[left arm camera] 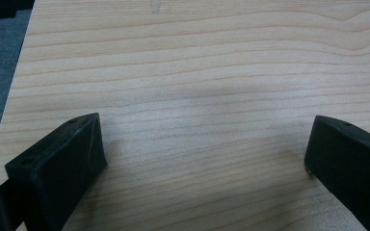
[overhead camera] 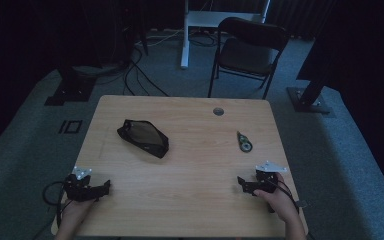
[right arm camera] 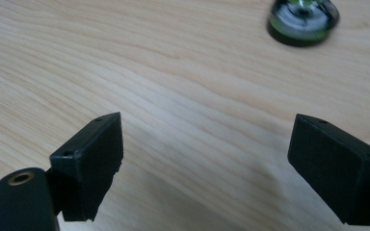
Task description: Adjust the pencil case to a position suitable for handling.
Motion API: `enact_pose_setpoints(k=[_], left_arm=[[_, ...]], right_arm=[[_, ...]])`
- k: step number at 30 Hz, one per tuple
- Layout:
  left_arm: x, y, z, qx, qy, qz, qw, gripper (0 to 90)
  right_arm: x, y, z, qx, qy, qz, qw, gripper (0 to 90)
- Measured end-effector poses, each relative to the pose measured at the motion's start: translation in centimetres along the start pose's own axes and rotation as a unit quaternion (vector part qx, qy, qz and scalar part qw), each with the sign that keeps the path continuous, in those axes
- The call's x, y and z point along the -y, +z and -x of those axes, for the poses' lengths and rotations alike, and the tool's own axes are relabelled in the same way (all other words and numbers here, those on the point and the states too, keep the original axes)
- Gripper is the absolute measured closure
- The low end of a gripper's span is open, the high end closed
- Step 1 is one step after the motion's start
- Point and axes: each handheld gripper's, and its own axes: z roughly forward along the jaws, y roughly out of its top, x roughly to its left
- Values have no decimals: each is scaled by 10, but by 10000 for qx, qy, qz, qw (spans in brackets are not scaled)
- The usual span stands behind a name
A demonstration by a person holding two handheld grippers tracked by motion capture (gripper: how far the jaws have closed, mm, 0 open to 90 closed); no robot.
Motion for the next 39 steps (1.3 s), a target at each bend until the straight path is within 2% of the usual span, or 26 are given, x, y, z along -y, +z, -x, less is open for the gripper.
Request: enact_pose_setpoints(k=[15,22,28,29,39], left_arm=[[0,0,0,0,-4,1,10000,6],[0,0,0,0,1,1,10000,6],[0,0,0,1,2,-2,10000,6],[0,0,0,0,1,0,10000,6],[0,0,0,0,0,0,10000,6]], right_arm=[[-18,14,-21,-286,-179,167,9993,137],[-31,25,-38,-460,-327,198,9982,137],[-36,30,-45,-531,-342,218,9978,137],[-40,35,-51,-621,-353,256,9971,137],[-52,47,-71,-825,-527,282,9948,140]])
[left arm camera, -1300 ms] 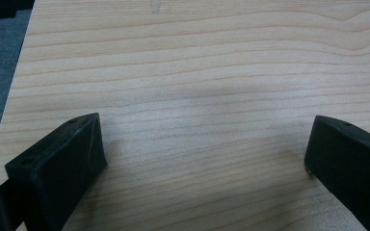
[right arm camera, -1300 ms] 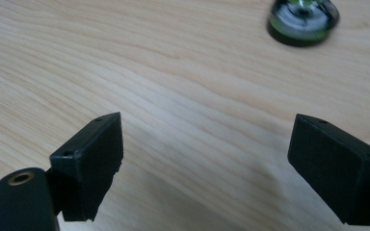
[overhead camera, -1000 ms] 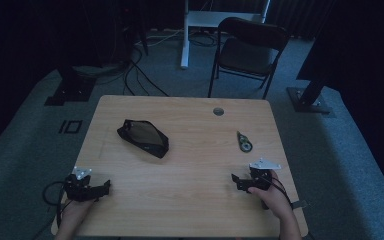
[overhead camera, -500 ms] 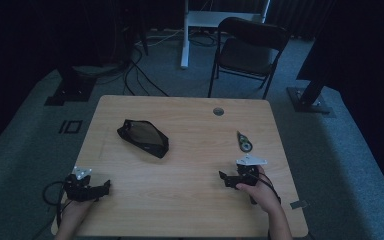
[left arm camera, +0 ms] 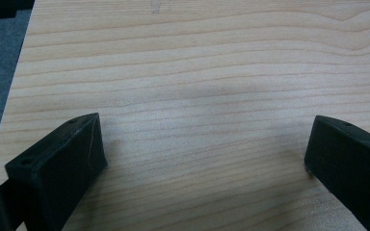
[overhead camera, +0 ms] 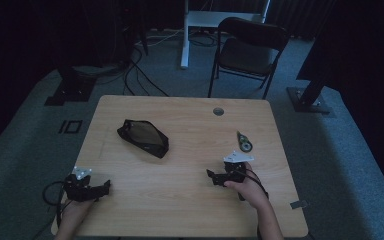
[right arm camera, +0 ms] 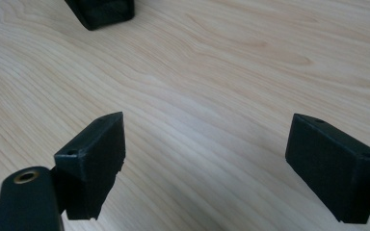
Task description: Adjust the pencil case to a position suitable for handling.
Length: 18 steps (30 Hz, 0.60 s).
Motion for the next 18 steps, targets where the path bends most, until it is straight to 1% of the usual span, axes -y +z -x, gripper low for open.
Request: enact_pose_setpoints(k=[3,7,12,15,18], left_arm=[[0,0,0,0,3,-2,10000,6],[0,0,0,0,2,0,10000,6],[0,0,0,1,-4,5,10000,6],[0,0,0,1,-7,5,10000,6],[0,0,0,2,-7,4,10000,6]], right_arm=[[-7,6,-6,-76,-47,41,10000,140],[-14,11,-11,-141,-82,106,9998,140],[-20,18,-17,-196,-142,118,9996,141],[-27,25,-22,-233,-254,119,9993,150],[-30,29,-25,-265,-247,179,9992,151]])
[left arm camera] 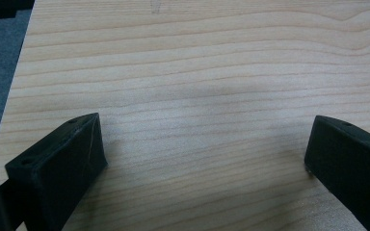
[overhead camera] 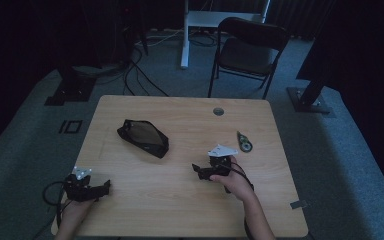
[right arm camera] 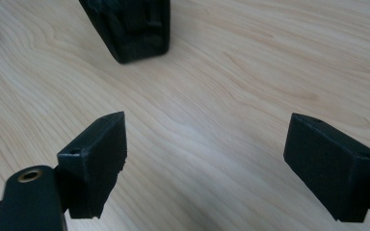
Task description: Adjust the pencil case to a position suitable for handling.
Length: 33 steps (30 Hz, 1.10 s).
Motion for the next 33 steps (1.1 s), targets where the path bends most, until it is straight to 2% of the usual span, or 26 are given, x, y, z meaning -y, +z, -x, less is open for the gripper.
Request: enact_pose_setpoints(k=[11,33], left_arm=[[0,0,0,2,3,-4,10000,6],[0,0,0,3,1,-3,10000,6]], right_arm=[[-17,27,-15,-248,-196,17,9995,163],[-43,58,-35,-390,-385,134,9984,203]])
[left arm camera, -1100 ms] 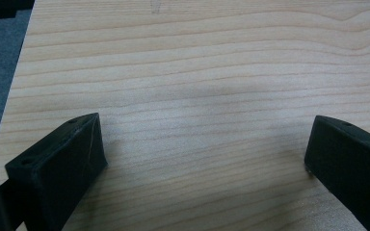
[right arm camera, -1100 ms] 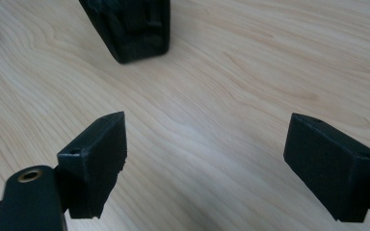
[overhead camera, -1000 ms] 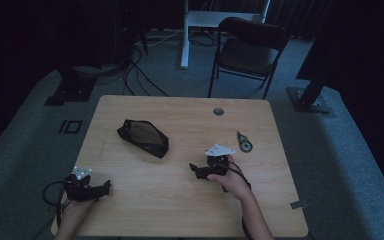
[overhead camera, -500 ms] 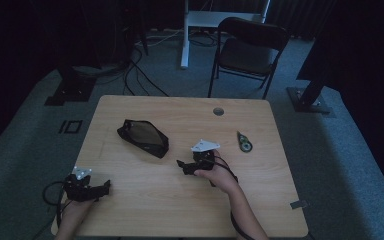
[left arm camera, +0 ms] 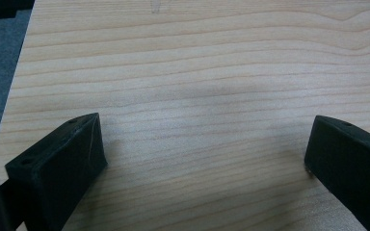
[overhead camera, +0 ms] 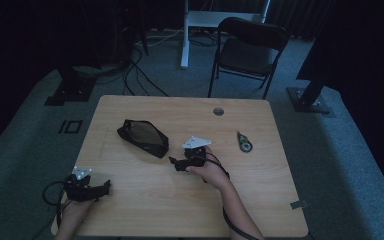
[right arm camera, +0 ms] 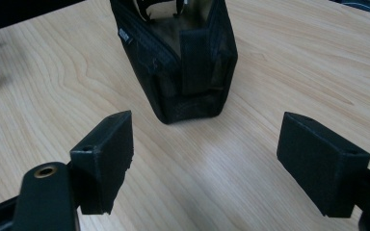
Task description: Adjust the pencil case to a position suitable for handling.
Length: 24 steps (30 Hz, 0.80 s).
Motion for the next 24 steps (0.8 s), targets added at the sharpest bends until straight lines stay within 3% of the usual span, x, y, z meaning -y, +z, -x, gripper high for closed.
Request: enact_pose_setpoints(k=[14,20,24], left_arm=[[0,0,0,-1,0,-2,10000,6],[0,0,0,0,0,-1,10000,6],[0,0,0,-1,1,-2,10000,6]], right_arm=[[-10,25,-5,-106,7,25,9999,252],[-11,33,-2,11,10,105,9999,403],[-12,36,0,-27,-39,112,9999,451]])
